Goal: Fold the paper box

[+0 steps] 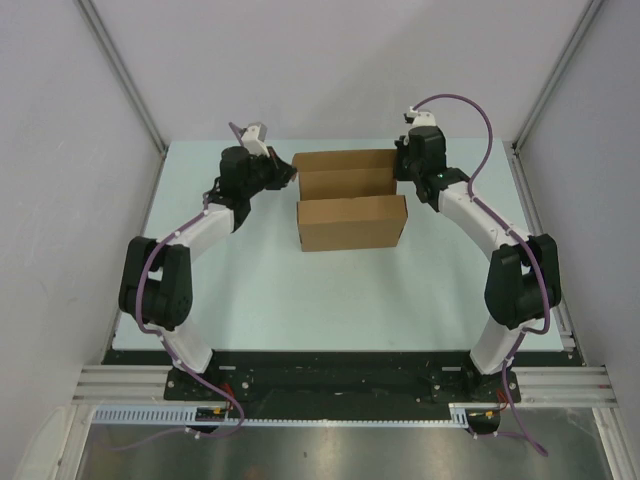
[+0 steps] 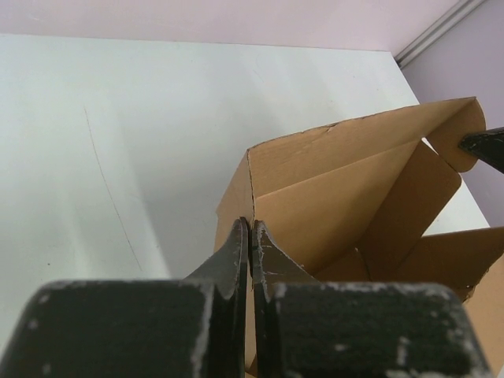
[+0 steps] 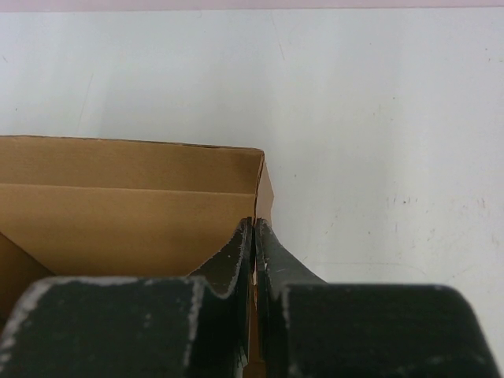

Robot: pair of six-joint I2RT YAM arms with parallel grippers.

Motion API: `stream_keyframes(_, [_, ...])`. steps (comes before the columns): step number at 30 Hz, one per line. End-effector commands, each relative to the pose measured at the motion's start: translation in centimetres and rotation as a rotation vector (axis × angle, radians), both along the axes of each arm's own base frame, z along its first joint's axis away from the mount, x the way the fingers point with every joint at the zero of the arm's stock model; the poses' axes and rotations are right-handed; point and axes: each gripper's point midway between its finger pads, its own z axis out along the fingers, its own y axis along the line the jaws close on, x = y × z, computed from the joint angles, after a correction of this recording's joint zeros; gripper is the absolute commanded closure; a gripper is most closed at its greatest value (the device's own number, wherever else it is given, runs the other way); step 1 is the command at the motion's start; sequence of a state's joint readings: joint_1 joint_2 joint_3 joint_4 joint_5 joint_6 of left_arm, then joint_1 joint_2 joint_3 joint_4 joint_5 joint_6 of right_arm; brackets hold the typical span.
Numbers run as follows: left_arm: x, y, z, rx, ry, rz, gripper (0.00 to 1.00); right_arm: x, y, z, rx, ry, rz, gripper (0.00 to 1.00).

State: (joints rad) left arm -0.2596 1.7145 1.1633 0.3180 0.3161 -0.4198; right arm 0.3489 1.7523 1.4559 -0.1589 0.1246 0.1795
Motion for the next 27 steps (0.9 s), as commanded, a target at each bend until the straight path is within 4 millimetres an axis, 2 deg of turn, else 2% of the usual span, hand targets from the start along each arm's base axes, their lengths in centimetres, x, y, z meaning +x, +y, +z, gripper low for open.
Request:
stream_keyframes(1, [-3.3,-4.9,3.1,-0.059,-0.031,-0.189,0.99,-3.1,4.4,0.8,0.086,0.038,0.149,0.93])
stream_keyframes(4, [-3.2,-4.8,3.1,-0.054,-0.029,-0.19,1.0,-3.0,3.7,1.7,0.082,0.019,0.112,0.65])
stream_keyframes(7, [-3.3,-4.8,3.1,-0.052,-0.03,-0.19,1.0,-3.1,3.0,2.6,0.082,-0.001,0.08,0.46])
stream_keyframes(8, [-3.3,-4.8,3.1,-0.052,-0.03,-0.19,1.0,-2.9,2.6,2.9,0.079,-0.011,0.062,0.43])
stream_keyframes(12, [-3.4,-4.7,3.3,-0.051,-0.034,-0.189,1.0,-3.2,1.3,5.7,0.085,-0.073,0.008,0.24])
stream_keyframes(13, [-3.5,-4.8,3.2,-0.051,-0.03,-0.192,1.0,-3.6,1.1,7.3,0.095,-0.103,0.001,0.12])
stream_keyframes(14, [-3.5,-4.7,3.3,-0.051,-0.032,-0.19,1.0,-3.7,0.6,8.0,0.091,-0.119,-0.018,0.07])
stream_keyframes(16, [-3.5,-4.6,3.1,-0.048,-0.029,-0.188,1.0,-4.5,0.1,10.0,0.1,-0.155,-0.031,0.01])
stream_keyframes(20, [-3.7,-4.6,3.1,-0.052,-0.031,-0.19,1.0,-6.4,-0.3,12.6,0.089,-0.204,-0.054,0.0])
stream_keyframes(23, [-3.8,-4.7,3.0,-0.065,-0.028,-0.194,1.0,-7.4,-0.5,13.0,0.065,-0.201,-0.042,0.0])
stream_keyframes(27, [-4.1,-4.9,3.0,-0.077,-0.023,-0.202,1.0,-7.6,-1.2,10.6,0.04,-0.131,-0.067,0.0])
